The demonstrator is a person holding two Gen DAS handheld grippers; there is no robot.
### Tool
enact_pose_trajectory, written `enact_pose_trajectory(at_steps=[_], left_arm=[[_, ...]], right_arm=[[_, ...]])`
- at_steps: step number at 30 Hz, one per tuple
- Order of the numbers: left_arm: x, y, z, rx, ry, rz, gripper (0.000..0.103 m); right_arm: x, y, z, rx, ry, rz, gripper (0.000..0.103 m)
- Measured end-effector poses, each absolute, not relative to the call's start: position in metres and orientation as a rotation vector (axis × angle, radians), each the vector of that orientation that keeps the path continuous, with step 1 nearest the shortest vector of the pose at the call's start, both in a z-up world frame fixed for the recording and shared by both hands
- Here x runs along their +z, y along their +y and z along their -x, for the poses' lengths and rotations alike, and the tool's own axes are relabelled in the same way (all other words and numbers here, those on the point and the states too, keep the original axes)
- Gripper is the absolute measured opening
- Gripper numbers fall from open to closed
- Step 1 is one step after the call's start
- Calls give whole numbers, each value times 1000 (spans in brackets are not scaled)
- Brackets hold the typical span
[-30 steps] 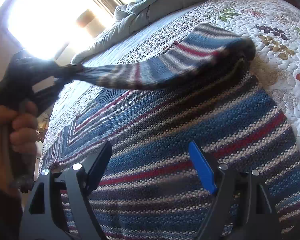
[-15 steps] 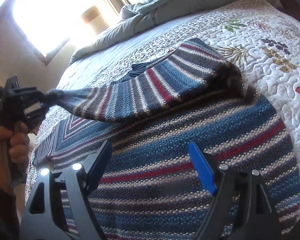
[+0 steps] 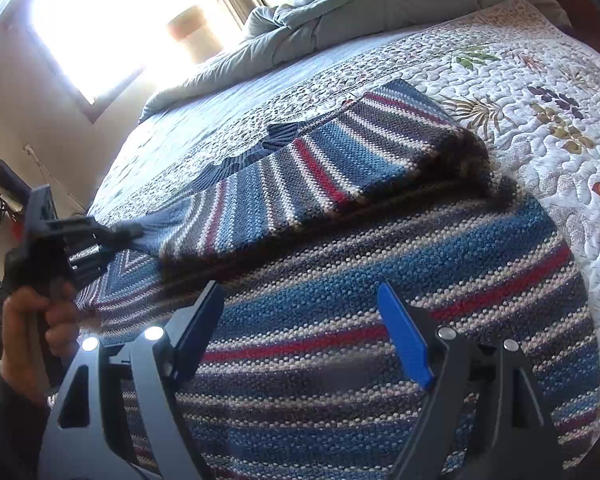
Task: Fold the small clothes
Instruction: 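Straighten the cuff along the sweater body with the left tool, then release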
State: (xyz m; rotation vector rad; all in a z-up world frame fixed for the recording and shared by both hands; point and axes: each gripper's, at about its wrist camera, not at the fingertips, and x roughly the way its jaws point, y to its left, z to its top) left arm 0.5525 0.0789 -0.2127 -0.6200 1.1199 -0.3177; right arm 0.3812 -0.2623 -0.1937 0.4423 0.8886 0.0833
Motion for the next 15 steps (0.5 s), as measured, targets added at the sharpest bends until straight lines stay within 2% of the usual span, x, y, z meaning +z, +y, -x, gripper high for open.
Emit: enact_pose_trajectory(at_steps=[13,14,15], left_arm=[[-230,86,-543,-272,1141,563,8],[-231,86,-542,-263,1143,554,11],[-232,87,-542,-253,1147,549,19]], right_arm=[[-198,-260,-382,89,896,-431,79],[-198,-259,-382,90,897,-429,79],[-198,-259,-383,91,897,-427,79]])
